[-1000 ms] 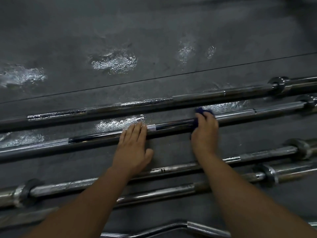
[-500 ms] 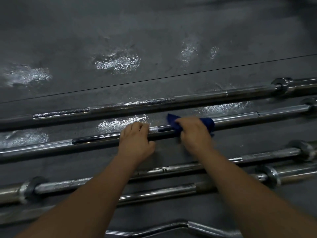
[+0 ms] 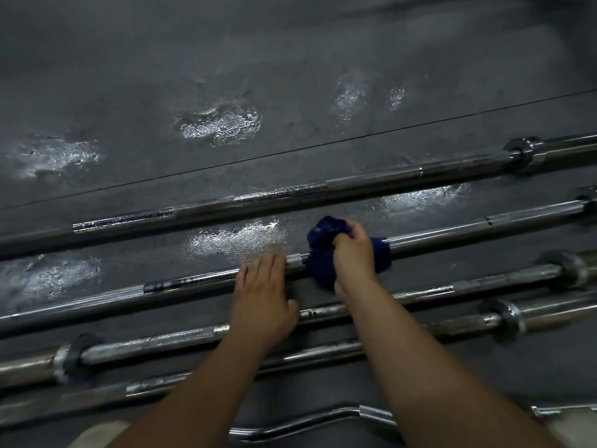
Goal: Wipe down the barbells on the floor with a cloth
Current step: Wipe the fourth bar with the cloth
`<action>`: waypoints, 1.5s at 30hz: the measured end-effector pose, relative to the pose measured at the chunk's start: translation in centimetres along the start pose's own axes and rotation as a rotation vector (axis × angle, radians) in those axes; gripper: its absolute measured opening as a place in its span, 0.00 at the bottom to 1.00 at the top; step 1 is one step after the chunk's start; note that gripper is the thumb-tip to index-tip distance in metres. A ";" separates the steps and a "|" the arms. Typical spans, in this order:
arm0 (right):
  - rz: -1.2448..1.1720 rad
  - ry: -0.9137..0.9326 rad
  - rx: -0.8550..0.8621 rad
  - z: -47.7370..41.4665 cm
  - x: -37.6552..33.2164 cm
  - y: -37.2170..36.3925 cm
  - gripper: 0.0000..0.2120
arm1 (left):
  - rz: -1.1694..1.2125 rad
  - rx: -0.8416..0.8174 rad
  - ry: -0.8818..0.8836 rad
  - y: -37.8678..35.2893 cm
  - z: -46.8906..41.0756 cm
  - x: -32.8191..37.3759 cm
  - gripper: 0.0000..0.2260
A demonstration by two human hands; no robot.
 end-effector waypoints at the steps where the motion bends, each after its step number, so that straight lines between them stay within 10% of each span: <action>1: -0.042 0.021 0.080 -0.4 -0.6 1.5 0.16 | 0.001 -0.008 -0.001 0.0 0.3 0.0 0.38; 5: 0.659 0.538 0.342 -1.3 -3.7 6.9 0.18 | 0.008 -0.007 0.001 0.0 0.9 0.1 0.38; 10: 1.166 1.129 -0.274 8.0 1.7 -4.8 0.19 | 0.027 0.038 -0.004 -0.3 1.2 0.0 0.36; 12: 1.183 1.228 -0.251 7.0 0.5 -4.5 0.18 | 0.035 0.043 -0.032 0.0 1.0 -0.3 0.36; 17: 1.202 0.774 0.260 -2.5 -3.9 5.8 0.11 | 0.006 -0.022 -0.024 -0.4 0.8 -0.3 0.39; 22: 1.108 1.137 -0.357 6.7 1.0 -5.1 0.15 | -0.001 0.032 0.012 -0.4 0.5 0.1 0.36; 27: 1.099 0.817 0.121 -2.6 -2.8 4.1 0.12 | -0.007 0.006 -0.029 -0.5 0.3 -0.4 0.37; 34: 1.207 1.147 -0.469 5.7 0.4 -4.3 0.28 | 0.016 -0.018 -0.052 -0.4 0.0 -0.4 0.36; 41: 0.945 0.766 0.202 -1.2 -2.4 7.0 0.27 | 0.023 -0.034 -0.087 -0.2 0.7 0.1 0.40; 45: 0.313 0.167 0.446 1.5 1.6 6.1 0.30 | 0.021 -0.036 -0.095 -1.4 1.0 -0.2 0.39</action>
Point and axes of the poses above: each hand's wrist, its own z-axis away from the middle knuckle, its own y-axis out of the back of the hand, x = y × z, the point moved 10 cm from there along -z, towards the middle knuckle, and after that the axes turned 10 degrees about x, right-handed, at the moved point
